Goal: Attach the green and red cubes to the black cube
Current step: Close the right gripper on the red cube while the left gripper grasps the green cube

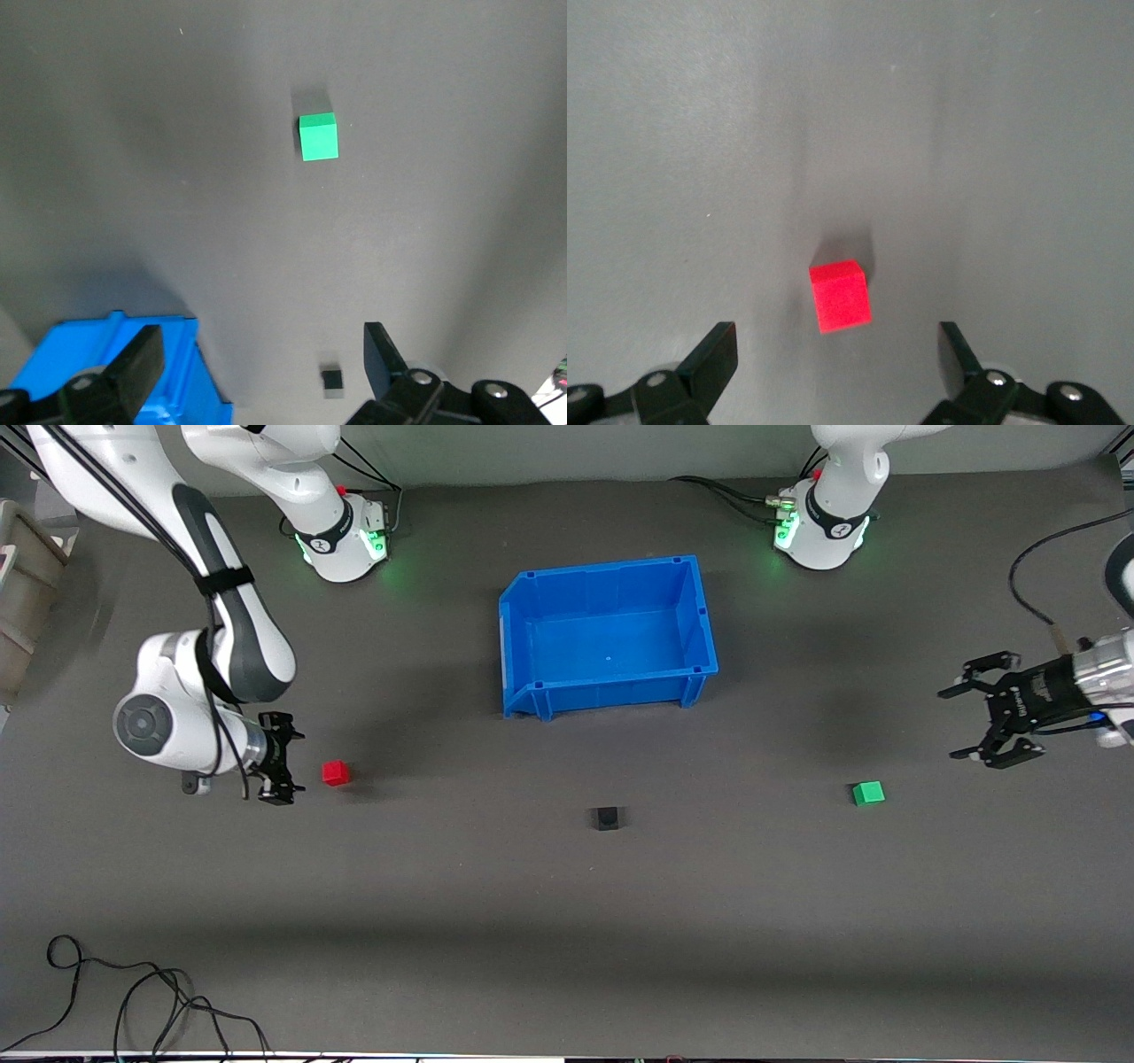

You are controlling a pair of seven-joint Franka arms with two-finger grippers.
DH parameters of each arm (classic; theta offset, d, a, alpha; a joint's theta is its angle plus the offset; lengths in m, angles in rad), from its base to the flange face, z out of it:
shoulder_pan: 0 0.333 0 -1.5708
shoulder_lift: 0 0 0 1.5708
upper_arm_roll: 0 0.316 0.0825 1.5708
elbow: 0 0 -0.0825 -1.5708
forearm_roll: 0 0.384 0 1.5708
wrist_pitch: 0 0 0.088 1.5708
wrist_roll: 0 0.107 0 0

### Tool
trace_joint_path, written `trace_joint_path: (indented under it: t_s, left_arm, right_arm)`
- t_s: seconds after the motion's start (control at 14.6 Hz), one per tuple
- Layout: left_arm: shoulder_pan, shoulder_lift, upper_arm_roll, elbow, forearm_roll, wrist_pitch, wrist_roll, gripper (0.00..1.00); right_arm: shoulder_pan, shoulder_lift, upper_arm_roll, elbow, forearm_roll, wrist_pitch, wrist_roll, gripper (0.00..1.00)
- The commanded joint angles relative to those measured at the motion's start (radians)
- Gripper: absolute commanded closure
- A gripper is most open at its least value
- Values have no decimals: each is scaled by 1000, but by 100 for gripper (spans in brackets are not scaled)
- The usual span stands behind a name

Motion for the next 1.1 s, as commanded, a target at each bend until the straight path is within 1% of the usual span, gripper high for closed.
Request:
trace_joint_path:
  t_s: [0.0, 0.14, 0.21, 0.41, 0.55, 0.62, 0.68, 0.75, 0.82, 0.89, 1.03]
  left_arm:
    - [10, 33, -9, -75, -87, 90, 45, 0]
    - [8, 93, -9, -83, -121, 148, 83, 0]
    - [8, 121, -9, -94, -150, 180, 120, 0]
    - [23, 201, -9, -114, -274, 250, 325, 0]
    - [33, 248, -9, -115, -331, 267, 413, 0]
    - [33, 271, -9, -115, -358, 291, 451, 0]
    - [31, 296, -10, -114, -381, 306, 482, 0]
    - [31, 310, -10, -114, -403, 322, 505, 0]
    - [31, 329, -10, -106, -421, 336, 520, 0]
    - [30, 351, -10, -95, -440, 351, 524, 0]
    - [19, 389, -12, -63, -467, 366, 524, 0]
  right_arm:
    - [13, 58, -3, 10, 8, 65, 1, 0]
    - [20, 81, -3, 7, 10, 95, -4, 0]
    - [41, 87, -3, 5, 7, 101, -17, 0]
    - [39, 90, -3, -21, 2, 102, -138, 0]
    - [37, 105, -3, -24, 1, 102, -148, 2]
    - [39, 113, -3, -24, 1, 102, -148, 7]
    - [40, 119, -3, -24, -4, 102, -148, 15]
    - [42, 121, -3, -27, -4, 102, -148, 27]
    - [42, 121, -1, -33, -2, 101, -148, 33]
    - [42, 121, -1, -36, -2, 99, -146, 44]
    - [40, 111, -1, -32, -5, 98, -151, 58]
